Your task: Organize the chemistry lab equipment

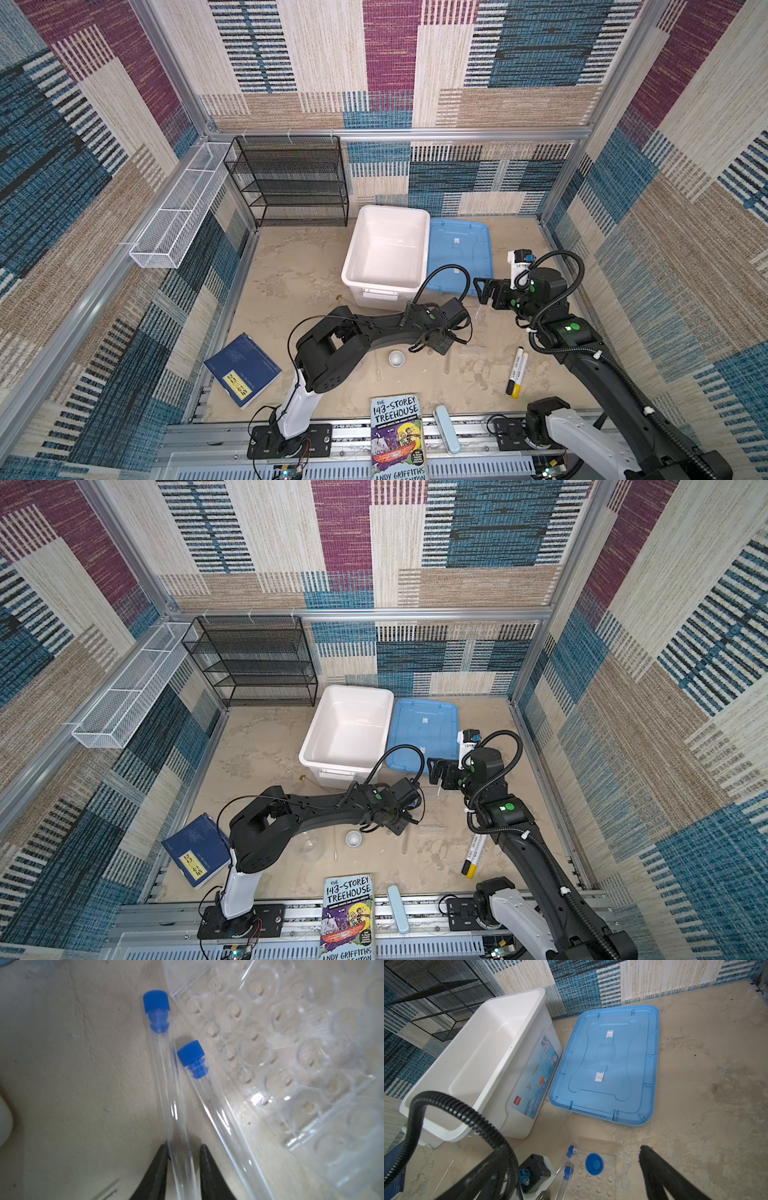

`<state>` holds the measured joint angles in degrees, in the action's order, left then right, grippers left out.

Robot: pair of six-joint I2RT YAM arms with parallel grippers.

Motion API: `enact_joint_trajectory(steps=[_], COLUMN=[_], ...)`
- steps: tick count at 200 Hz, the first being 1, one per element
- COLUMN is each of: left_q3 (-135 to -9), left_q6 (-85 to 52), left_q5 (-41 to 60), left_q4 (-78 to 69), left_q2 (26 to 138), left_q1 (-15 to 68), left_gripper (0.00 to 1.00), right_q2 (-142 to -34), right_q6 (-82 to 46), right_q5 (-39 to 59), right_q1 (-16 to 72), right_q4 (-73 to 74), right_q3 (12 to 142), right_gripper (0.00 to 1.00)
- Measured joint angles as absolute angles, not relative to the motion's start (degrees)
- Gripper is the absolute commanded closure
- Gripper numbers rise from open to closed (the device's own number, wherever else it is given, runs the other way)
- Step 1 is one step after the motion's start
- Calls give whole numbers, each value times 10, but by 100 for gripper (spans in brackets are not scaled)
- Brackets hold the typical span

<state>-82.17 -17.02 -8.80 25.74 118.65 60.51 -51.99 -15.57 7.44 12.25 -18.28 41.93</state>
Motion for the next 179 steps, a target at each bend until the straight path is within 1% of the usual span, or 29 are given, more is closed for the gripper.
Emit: enact_joint_trajectory(steps=[45, 59, 138, 179], left_q3=[-823, -817, -786, -745], left_q6=[-183, -185, -207, -213], left_q5=[-96, -97, -99, -94], left_q4=[258, 253, 231, 199], left_q2=[1187, 1185, 1162, 1118], left_q1=[604, 604, 599, 596], left_gripper=[77, 80, 83, 85], right_q2=[-520, -520, -517, -517], right_q6=[-156, -156, -156, -156], right_q5=[74, 74, 72, 75], right_q1=[123, 123, 123, 122], right_q4=[-183, -183, -180, -178], right_q3=[416, 415, 410, 411], right_gripper=[0, 0, 0, 0])
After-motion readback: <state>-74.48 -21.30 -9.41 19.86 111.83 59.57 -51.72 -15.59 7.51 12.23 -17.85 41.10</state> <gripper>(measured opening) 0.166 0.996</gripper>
